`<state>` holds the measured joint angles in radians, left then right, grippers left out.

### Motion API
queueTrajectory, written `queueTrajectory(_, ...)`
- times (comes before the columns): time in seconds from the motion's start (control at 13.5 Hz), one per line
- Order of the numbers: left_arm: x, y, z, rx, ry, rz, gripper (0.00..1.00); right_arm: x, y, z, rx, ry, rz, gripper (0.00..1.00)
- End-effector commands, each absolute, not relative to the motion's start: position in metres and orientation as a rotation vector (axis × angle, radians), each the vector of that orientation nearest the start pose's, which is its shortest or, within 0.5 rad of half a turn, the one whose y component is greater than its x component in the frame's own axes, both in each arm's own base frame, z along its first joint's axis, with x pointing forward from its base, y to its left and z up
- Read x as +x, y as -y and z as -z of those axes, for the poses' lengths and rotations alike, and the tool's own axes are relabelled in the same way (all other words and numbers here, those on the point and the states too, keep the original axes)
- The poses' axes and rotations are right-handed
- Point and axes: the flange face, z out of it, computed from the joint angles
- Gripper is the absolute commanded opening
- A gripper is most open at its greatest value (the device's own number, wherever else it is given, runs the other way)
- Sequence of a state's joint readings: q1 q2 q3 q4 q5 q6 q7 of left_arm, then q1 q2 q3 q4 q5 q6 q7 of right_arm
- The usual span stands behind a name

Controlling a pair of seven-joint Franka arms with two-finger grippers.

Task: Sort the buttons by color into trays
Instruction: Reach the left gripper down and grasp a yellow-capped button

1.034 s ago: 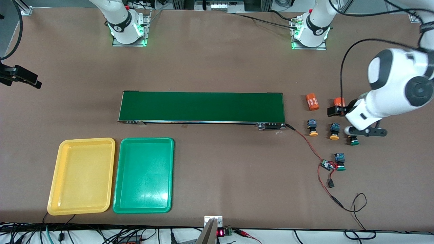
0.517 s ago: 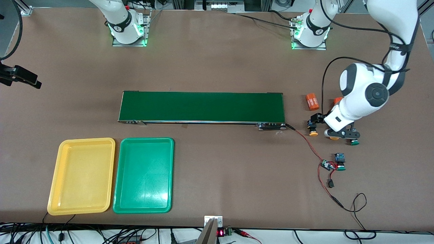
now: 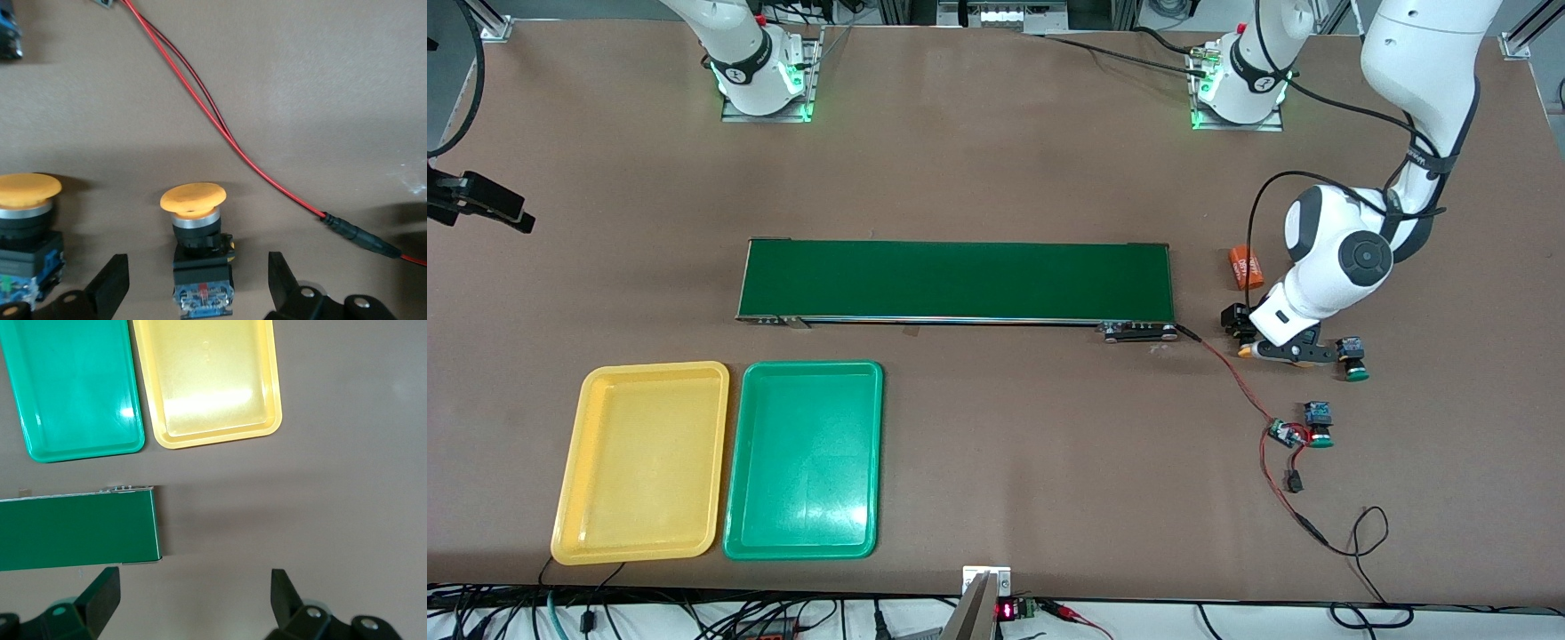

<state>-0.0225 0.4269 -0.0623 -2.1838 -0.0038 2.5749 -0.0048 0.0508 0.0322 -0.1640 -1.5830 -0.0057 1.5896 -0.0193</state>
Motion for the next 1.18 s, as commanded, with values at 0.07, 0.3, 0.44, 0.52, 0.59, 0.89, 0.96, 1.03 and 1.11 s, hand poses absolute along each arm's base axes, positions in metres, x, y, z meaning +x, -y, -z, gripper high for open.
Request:
queueTrajectory(0.07, 0.552, 0.050, -0.178, -3.162, -0.107, -0.049, 0.44, 0.555, 0.064, -0.605, -3.141, -0.142, -0.044, 1.00)
queueTrajectory(0.3, 0.550, 0.050, -0.176, -3.161, -0.111, -0.076, 0.32, 0.556, 0.057, -0.605, -3.142, -0.123, -0.039, 1.00)
queueTrajectory(0.44, 0.553, 0.051, -0.187, -3.158, -0.132, -0.097, 0.30, 0.551, 0.058, -0.605, -3.139, -0.125, -0.063, 1.00)
queueTrajectory(0.52, 0.558, 0.054, -0.203, -3.157, -0.137, -0.100, 0.30, 0.549, 0.061, -0.604, -3.138, -0.132, -0.058, 1.00)
queueTrajectory(0.59, 0.564, 0.070, -0.223, -3.156, -0.177, -0.134, 0.29, 0.549, 0.062, -0.605, -3.138, -0.135, -0.046, 1.00)
queueTrajectory(0.89, 0.590, 0.116, -0.305, -3.130, -0.398, -0.350, 0.26, 0.546, 0.057, -0.605, -3.137, -0.125, -0.044, 1.00)
queueTrajectory(0.96, 0.587, 0.129, -0.314, -3.117, -0.473, -0.412, 0.26, 0.546, 0.055, -0.606, -3.137, -0.118, -0.046, 1.00)
queueTrajectory(1.03, 0.581, 0.145, -0.318, -3.113, -0.504, -0.437, 0.25, 0.543, 0.052, -0.610, -3.138, -0.108, -0.039, 1.00)
queueTrajectory(1.11, 0.578, 0.155, -0.322, -3.113, -0.514, -0.435, 0.24, 0.543, 0.044, -0.611, -3.141, -0.082, -0.037, 1.00)
